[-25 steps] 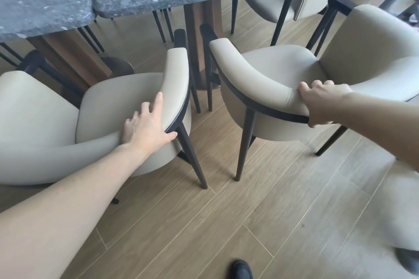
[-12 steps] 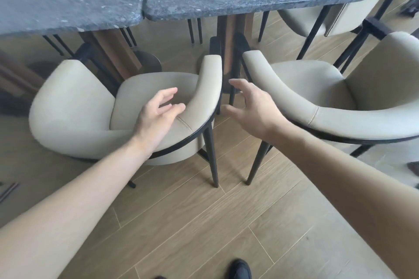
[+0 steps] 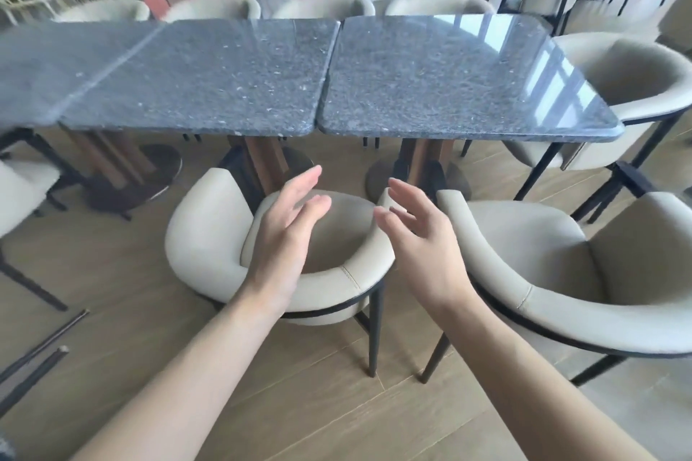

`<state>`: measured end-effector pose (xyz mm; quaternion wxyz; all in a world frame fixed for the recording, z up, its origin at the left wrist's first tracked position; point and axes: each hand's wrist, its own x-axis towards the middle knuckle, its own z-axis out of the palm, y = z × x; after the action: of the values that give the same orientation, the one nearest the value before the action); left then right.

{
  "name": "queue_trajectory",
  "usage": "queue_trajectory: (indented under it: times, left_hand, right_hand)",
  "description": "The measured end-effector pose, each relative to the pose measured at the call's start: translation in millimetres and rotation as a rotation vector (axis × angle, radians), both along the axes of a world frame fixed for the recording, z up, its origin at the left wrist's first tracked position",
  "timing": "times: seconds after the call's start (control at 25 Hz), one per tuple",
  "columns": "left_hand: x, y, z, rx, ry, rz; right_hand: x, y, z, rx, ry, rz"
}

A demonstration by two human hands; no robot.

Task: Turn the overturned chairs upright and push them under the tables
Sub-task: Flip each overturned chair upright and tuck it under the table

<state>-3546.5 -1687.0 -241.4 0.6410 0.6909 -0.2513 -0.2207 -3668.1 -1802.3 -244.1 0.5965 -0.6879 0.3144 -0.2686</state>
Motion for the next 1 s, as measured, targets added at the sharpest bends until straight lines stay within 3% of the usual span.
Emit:
queue_trajectory:
  times: [0.44, 1.0]
  left_hand:
    - [8.5, 142.1, 84.6, -0.055, 0.067, 0.225]
    - [53.2, 444.4, 74.3, -0.063, 0.081, 0.621]
  right_hand:
    - [40.7, 131.9, 77.7, 0.125, -0.007, 0.188]
    - [146.5, 422.1, 82.3, 0.153, 0.001, 0.603]
